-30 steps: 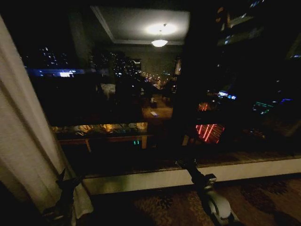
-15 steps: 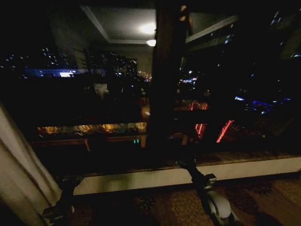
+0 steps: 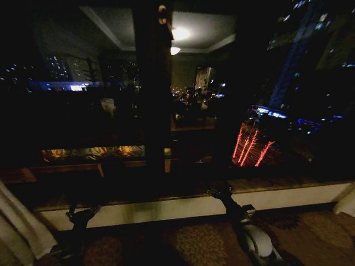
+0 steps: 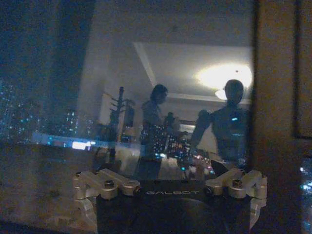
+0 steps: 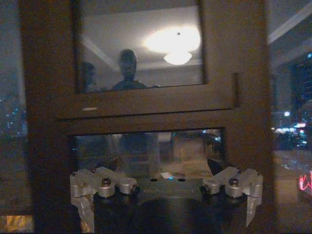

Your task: Open the curtains by pulling them apart, changing their state from closed to fully open.

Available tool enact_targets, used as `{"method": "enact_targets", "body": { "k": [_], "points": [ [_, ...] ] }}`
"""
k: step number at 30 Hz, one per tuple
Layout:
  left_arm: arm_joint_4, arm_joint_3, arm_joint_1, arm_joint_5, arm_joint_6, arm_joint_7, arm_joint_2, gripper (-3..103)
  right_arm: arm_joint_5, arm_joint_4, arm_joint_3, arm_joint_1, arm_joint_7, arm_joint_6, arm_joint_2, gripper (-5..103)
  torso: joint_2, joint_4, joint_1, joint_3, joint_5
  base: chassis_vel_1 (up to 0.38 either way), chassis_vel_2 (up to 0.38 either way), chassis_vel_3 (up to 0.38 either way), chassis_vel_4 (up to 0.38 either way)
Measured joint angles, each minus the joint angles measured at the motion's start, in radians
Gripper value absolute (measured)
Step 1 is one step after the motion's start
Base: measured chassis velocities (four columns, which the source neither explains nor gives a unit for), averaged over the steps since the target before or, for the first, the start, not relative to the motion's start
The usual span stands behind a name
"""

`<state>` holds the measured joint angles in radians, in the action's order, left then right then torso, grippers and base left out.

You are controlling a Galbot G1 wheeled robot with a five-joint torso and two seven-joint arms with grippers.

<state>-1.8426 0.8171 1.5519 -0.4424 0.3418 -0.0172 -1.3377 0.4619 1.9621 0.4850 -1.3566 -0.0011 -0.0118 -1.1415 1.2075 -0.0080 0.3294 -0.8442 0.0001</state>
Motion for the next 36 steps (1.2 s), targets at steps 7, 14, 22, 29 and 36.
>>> {"method": "enact_targets", "body": {
  "k": [7,14,22,29,36],
  "points": [
    [0.000,0.000,0.000,0.000,0.000,0.000,0.000,100,0.000,0.000,0.000,0.000,0.000,0.000,0.000,100,0.000,-0.0001,0.000,0.000,-0.0006,-0.365,-0.368,0.357,0.348],
    [0.000,0.000,0.000,0.000,0.000,0.000,0.000,100,0.000,0.000,0.000,0.000,0.000,0.000,0.000,100,0.000,0.0000,0.000,0.000,-0.0001,-0.352,-0.338,0.354,0.336],
    [0.000,0.000,0.000,0.000,0.000,0.000,0.000,100,0.000,0.000,0.000,0.000,0.000,0.000,0.000,100,0.000,0.0000,0.000,0.000,-0.0007,-0.356,-0.346,0.349,0.358],
    [0.000,0.000,0.000,0.000,0.000,-0.001,0.000,100,0.000,0.000,0.000,0.000,0.000,0.000,0.000,100,0.000,-0.0001,0.000,0.000,0.0005,-0.239,-0.235,0.248,0.223],
    [0.000,0.000,0.000,0.000,0.000,0.000,0.000,100,0.000,0.000,0.000,0.000,0.000,0.000,0.000,100,0.000,0.0002,0.000,0.000,-0.0006,-0.023,-0.031,0.021,0.019]
  ]
}}
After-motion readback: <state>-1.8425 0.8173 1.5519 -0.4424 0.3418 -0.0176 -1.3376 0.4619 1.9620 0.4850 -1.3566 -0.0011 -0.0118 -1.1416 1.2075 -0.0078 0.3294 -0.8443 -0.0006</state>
